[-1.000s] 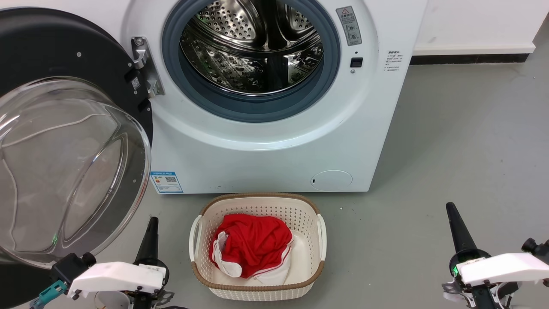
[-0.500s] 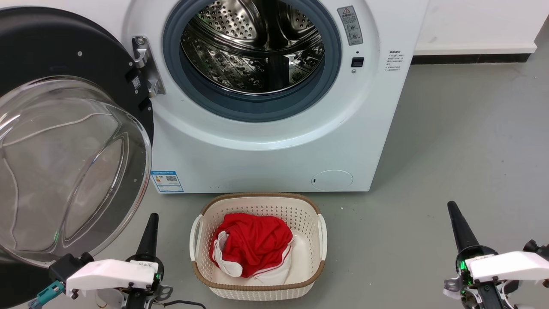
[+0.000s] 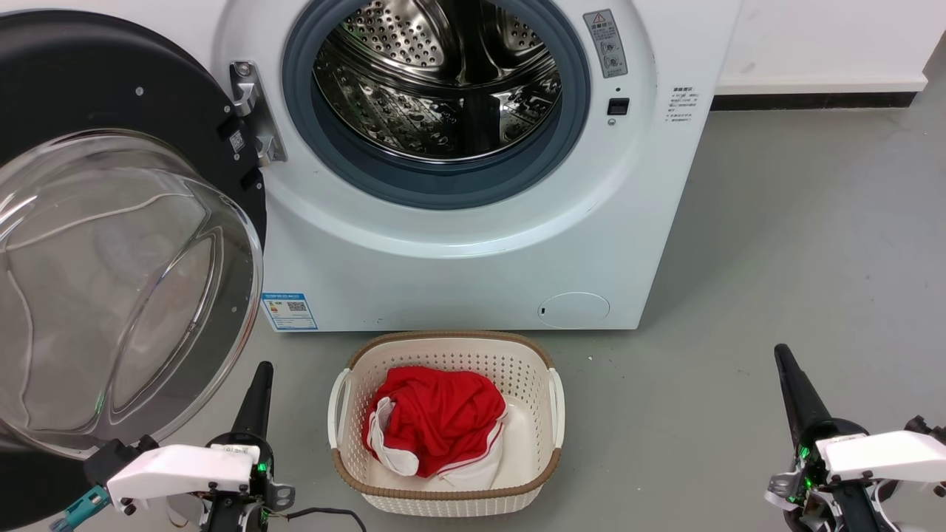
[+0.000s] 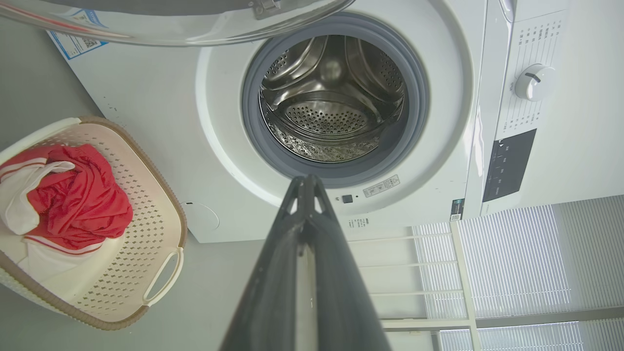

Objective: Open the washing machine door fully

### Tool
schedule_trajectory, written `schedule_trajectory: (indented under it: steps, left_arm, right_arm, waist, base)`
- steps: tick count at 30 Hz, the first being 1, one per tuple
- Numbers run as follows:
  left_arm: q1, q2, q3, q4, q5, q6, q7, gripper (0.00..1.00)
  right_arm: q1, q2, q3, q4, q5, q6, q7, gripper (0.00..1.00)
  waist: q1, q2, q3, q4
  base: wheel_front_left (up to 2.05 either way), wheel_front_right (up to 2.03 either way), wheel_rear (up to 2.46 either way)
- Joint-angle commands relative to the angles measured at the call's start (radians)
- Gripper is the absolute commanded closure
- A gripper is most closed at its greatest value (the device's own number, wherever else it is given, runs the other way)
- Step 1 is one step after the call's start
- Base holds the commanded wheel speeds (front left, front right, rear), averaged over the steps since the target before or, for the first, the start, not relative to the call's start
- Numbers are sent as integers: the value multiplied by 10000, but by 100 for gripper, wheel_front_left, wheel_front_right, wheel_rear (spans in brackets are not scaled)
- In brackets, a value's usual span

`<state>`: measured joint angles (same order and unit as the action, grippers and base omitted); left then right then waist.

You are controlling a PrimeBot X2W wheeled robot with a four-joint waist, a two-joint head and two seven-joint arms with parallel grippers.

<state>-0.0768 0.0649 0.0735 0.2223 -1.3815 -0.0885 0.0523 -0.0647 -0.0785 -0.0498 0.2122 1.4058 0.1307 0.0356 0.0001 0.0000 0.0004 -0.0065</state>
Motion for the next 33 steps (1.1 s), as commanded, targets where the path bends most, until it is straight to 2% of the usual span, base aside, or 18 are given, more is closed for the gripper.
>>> schedule_trajectory:
  steps: [1, 33]
  left_arm:
    - [-192, -8, 69, -5, -237, -101, 75, 100]
    - [-365, -153, 441, 247, -2335, -462, 659, 100]
  right_arm:
    - [-256, -28, -34, 10, 245, 1, 36, 100]
    - [-468, 50, -314, 330, 2378, 0, 523, 100]
  waist:
    - [-1, 0, 1, 3]
    - [-1, 0, 28, 65]
  base:
    - [0, 0, 0]
    - [0, 0, 0]
